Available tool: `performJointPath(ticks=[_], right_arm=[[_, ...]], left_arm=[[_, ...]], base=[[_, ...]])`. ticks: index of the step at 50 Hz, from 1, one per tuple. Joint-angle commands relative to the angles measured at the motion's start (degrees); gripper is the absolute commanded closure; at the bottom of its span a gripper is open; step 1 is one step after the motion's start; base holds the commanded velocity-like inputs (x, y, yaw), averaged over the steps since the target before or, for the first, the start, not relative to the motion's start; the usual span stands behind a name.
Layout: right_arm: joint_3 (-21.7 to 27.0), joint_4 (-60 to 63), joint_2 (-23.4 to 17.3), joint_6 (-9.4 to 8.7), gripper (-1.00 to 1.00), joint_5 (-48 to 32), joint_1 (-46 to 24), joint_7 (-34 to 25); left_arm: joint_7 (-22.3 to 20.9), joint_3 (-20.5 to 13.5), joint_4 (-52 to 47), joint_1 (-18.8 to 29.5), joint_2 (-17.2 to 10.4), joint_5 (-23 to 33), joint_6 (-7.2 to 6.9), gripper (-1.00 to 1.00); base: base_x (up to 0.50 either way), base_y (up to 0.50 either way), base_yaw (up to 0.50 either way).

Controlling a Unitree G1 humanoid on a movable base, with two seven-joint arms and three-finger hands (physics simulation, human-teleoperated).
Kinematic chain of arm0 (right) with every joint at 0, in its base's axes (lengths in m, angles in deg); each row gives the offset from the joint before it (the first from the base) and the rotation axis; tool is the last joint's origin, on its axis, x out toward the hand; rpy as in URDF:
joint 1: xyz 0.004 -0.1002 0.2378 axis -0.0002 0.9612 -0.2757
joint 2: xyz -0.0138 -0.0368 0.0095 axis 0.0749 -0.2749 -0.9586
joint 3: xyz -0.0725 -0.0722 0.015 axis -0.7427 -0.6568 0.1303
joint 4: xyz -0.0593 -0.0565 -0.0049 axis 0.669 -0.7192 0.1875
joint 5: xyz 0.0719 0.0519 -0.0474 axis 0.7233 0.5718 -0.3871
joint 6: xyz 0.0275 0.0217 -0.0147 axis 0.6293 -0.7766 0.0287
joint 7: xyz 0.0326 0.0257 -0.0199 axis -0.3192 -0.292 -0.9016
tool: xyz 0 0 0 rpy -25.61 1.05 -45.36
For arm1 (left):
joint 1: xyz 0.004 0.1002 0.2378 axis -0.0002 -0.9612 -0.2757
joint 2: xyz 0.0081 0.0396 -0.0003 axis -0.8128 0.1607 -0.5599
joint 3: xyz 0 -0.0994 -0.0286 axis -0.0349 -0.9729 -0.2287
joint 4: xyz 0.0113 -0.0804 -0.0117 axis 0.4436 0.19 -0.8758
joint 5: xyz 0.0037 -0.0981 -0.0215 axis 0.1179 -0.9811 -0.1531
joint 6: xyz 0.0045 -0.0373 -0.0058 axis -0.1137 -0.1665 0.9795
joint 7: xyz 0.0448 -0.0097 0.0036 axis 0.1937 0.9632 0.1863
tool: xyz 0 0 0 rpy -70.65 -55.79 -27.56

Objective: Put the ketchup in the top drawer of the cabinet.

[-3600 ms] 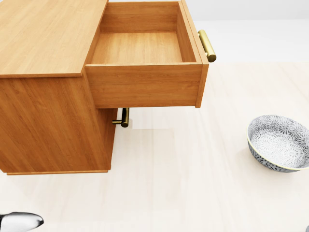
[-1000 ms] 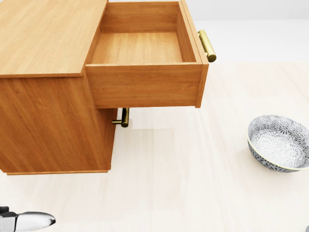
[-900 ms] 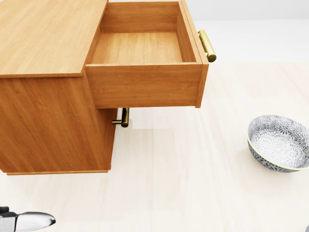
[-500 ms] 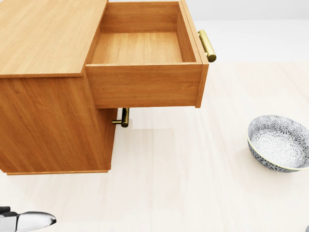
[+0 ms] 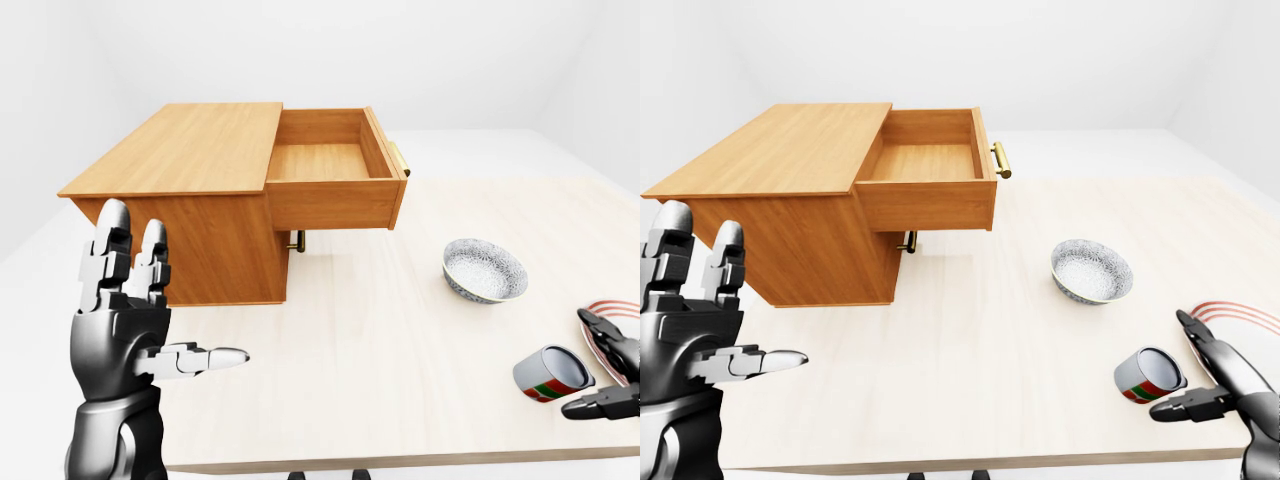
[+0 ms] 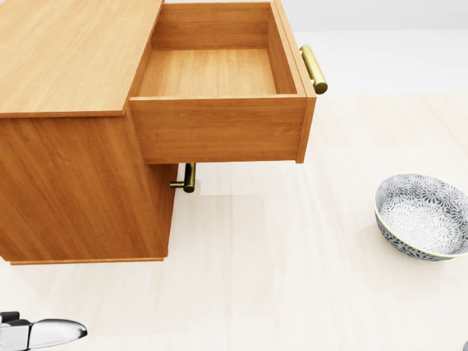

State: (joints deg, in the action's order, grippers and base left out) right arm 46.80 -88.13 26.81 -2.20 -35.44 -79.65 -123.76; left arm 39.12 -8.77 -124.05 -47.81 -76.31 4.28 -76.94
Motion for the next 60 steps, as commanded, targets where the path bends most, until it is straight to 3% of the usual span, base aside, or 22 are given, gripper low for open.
performJointPath(ticks=[1, 40, 41, 43, 60], right_arm=[[-1.7, -1.2, -0.9, 0.00, -1.00, 0.1, -1.2, 0.0], [-4.5, -8.1, -1.4, 0.00, -0.94, 3.0, -1.1, 0.0], [-4.3, -7.4, -1.2, 0.00, -0.55, 3.1, -0.6, 0.0], [-3.9, -6.9, -1.0, 0.00, 1.00, 3.1, -0.1, 0.0], [-1.8, -1.2, 0.5, 0.00, 1.00, 0.5, 0.6, 0.0]], left_arm=[[0.1, 0.3, 0.7, 0.2, 0.0, 0.2, 0.00, -1.00], [0.4, 1.4, 2.4, 0.1, -0.2, 0.8, 0.00, -1.00], [0.3, 1.6, 2.4, -0.2, -0.1, 1.0, 0.00, -1.00], [0.2, 1.6, 2.2, -0.4, -0.1, 1.0, 0.00, -1.00], [-0.6, 1.1, 0.4, -1.4, 0.5, 0.5, 0.00, -1.00]], base=[[0.00, 0.00, 0.00], [0.00, 0.00, 0.00], [0.00, 0.00, 0.00], [0.00, 0.00, 0.00], [0.00, 0.00, 0.00]])
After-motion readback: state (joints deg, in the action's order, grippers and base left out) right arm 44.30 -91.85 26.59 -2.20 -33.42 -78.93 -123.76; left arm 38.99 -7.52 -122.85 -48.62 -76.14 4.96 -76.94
